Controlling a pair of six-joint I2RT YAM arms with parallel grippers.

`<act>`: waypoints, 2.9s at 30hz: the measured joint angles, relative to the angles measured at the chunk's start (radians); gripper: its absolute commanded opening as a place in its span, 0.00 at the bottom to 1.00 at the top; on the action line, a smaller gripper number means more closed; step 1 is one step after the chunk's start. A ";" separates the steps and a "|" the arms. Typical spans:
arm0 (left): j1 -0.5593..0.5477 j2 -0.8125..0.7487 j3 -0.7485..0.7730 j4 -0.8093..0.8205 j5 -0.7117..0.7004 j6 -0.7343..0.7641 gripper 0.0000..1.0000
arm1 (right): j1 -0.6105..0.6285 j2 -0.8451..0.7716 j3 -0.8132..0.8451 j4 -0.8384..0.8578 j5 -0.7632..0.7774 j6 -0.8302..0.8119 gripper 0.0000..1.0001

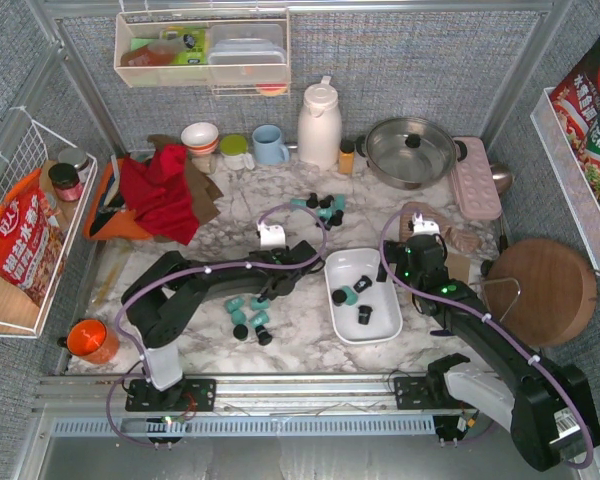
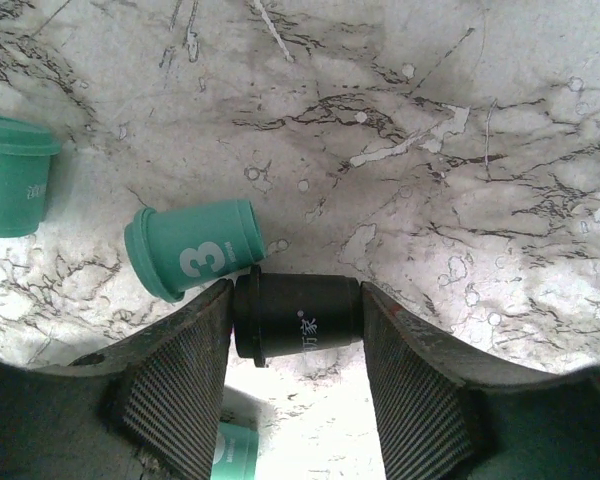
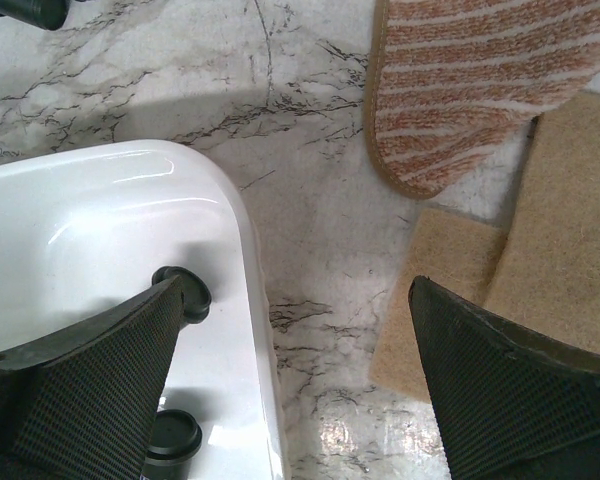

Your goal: Mix the coffee capsules in the storage basket

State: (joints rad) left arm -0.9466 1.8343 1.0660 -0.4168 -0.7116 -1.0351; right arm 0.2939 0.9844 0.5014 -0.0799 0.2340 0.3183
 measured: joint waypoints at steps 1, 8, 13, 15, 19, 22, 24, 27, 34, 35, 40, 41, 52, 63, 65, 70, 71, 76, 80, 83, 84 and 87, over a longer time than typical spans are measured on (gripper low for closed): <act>0.000 -0.005 -0.001 -0.002 0.000 0.006 0.59 | 0.000 0.001 0.000 0.000 0.000 0.000 0.99; 0.000 -0.018 -0.010 0.000 0.000 0.018 0.56 | 0.000 0.003 0.004 -0.006 -0.003 0.000 0.99; 0.000 -0.037 -0.015 -0.001 0.004 0.028 0.54 | 0.000 0.003 0.004 -0.006 -0.003 0.000 0.99; 0.000 -0.054 -0.013 -0.002 0.010 0.032 0.54 | 0.000 0.003 0.004 -0.007 -0.003 0.000 0.99; -0.005 -0.110 0.008 0.003 0.037 0.065 0.54 | 0.000 0.004 0.004 -0.007 -0.003 0.000 0.99; -0.025 -0.173 0.013 0.053 0.062 0.124 0.54 | 0.000 0.005 0.004 -0.007 -0.003 0.000 0.99; -0.041 -0.210 0.013 0.101 0.095 0.175 0.54 | 0.000 0.005 0.004 -0.007 -0.003 0.000 0.99; -0.074 -0.255 0.012 0.198 0.158 0.264 0.54 | 0.000 0.005 0.004 -0.007 -0.003 0.000 0.99; -0.138 -0.245 0.044 0.359 0.280 0.417 0.55 | 0.000 0.006 0.004 -0.007 -0.003 0.002 0.99; -0.142 -0.236 0.047 0.372 0.296 0.433 0.55 | 0.000 0.006 0.004 -0.007 -0.003 0.004 0.99; -0.158 -0.176 0.064 0.409 0.375 0.473 0.56 | 0.000 0.004 0.004 -0.007 -0.001 0.007 0.99; -0.160 -0.159 0.076 0.412 0.387 0.479 0.56 | 0.000 0.002 0.004 -0.007 0.001 0.007 0.99; -0.168 -0.051 0.161 0.418 0.425 0.473 0.61 | 0.000 -0.066 -0.018 -0.005 0.047 0.008 0.99; -0.167 -0.098 0.120 0.414 0.306 0.421 0.65 | 0.000 -0.086 -0.024 -0.006 0.083 0.013 0.99; -0.167 -0.140 0.093 0.412 0.223 0.396 0.65 | 0.000 -0.086 -0.024 -0.006 0.084 0.015 0.99; -0.165 -0.217 0.023 0.361 0.005 0.335 0.66 | 0.000 -0.084 -0.026 -0.006 0.086 0.019 0.99; -0.164 -0.224 0.017 0.339 -0.033 0.318 0.67 | 0.000 -0.083 -0.026 -0.006 0.087 0.019 0.99; -0.137 -0.228 0.009 0.200 -0.193 0.224 0.71 | 0.000 -0.080 -0.026 -0.006 0.090 0.019 0.99; -0.100 -0.231 -0.009 0.127 -0.233 0.191 0.74 | 0.000 -0.072 -0.026 -0.006 0.090 0.022 0.99; -0.062 -0.236 -0.020 0.082 -0.235 0.146 0.74 | 0.000 -0.064 -0.026 -0.006 0.090 0.023 0.99; -0.049 -0.236 -0.026 0.069 -0.234 0.129 0.75 | 0.000 -0.063 -0.026 -0.006 0.090 0.023 0.99; -0.009 -0.235 -0.050 0.026 -0.224 0.071 0.75 | 0.000 -0.062 -0.026 -0.006 0.090 0.023 0.99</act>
State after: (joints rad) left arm -0.9558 1.5993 1.0157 -0.3912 -0.9360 -0.9638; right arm 0.2939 0.9222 0.4751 -0.0856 0.3244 0.3408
